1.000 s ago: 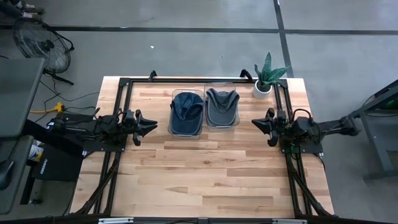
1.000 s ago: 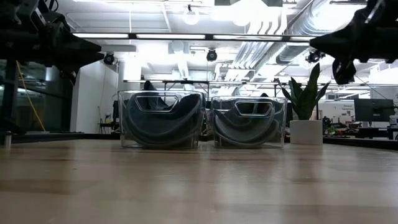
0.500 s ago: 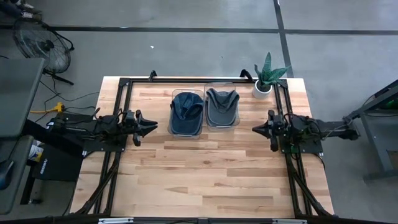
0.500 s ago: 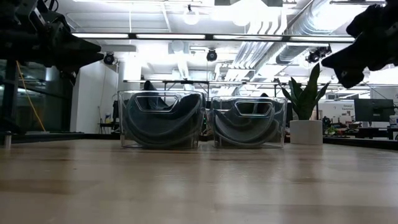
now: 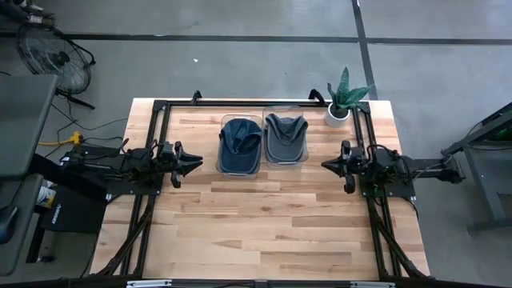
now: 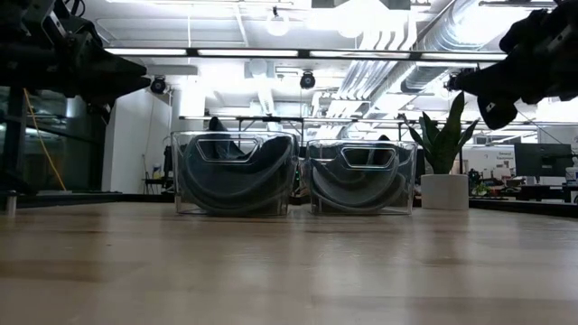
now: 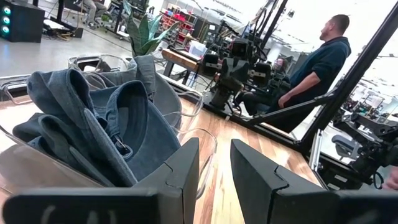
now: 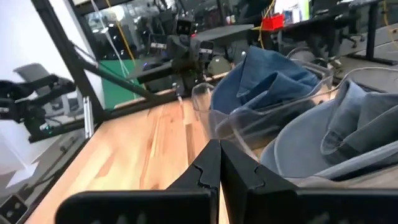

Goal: Pick & Place hat
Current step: Return to Home Position

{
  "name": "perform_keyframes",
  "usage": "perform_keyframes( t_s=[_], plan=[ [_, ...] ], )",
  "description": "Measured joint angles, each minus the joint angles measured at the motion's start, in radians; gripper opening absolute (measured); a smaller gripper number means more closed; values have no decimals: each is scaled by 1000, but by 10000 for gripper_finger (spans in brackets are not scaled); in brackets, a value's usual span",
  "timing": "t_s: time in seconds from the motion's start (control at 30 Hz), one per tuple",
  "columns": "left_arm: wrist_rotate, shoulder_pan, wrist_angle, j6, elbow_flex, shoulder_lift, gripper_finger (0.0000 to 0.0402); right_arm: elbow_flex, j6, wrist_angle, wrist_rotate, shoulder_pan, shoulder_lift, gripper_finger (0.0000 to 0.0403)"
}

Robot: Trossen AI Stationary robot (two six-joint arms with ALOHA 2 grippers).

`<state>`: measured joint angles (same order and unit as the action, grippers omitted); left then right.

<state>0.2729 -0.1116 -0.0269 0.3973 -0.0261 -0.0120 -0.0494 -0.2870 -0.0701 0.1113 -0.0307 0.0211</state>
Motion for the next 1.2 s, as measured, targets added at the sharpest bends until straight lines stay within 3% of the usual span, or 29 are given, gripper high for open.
perform_keyframes(
  t_s=[0.1,0.37,0.47,1.2],
  plan=[
    [0,0,0,0,0,0,90,0,-4,1,26,0,14,0],
    [0,0,0,0,0,0,90,0,-156,24,352,0,111,1],
    [0,0,0,0,0,0,90,0,-142,28,418,0,131,1],
    [0,0,0,0,-1,0,90,1,-71,31,376,0,136,4]
  ],
)
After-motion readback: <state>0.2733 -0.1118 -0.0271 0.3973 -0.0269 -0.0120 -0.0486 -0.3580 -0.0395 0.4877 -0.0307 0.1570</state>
